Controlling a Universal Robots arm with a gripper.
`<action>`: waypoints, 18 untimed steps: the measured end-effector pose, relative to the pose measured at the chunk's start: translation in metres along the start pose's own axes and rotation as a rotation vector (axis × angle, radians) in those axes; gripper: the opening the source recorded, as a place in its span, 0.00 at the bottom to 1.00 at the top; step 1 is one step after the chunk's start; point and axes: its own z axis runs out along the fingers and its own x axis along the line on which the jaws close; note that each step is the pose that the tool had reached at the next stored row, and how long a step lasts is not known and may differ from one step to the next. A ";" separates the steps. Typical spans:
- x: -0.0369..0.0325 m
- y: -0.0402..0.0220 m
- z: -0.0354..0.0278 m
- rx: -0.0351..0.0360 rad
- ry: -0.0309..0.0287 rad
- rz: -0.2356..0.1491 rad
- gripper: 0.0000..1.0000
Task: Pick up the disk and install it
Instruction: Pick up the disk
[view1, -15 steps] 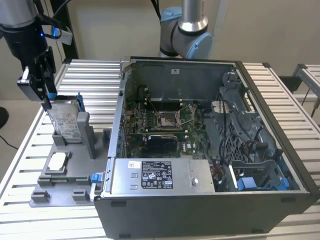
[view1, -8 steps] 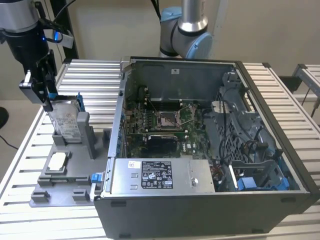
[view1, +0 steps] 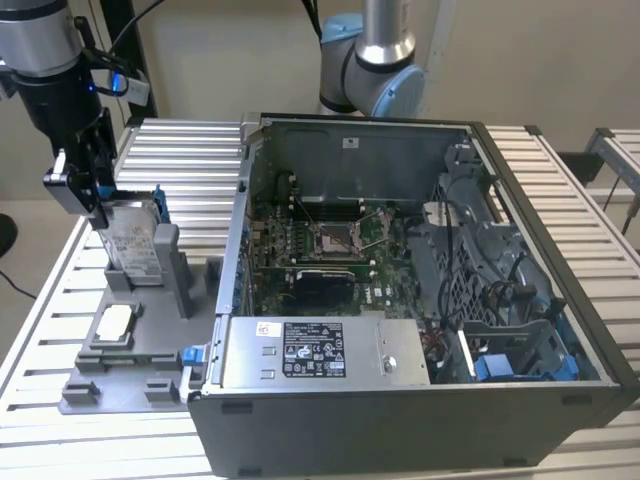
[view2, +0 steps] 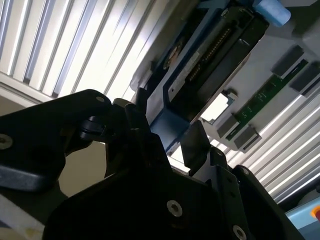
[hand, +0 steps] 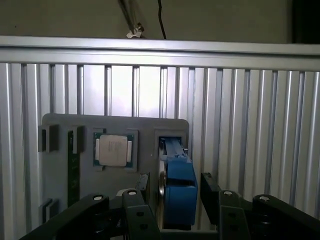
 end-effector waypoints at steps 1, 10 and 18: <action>-0.0002 0.0001 0.0013 0.0001 0.0002 0.001 1.00; -0.0018 0.0010 0.0123 0.0001 0.0004 0.006 1.00; -0.0029 0.0013 0.0197 0.0001 0.0009 0.010 1.00</action>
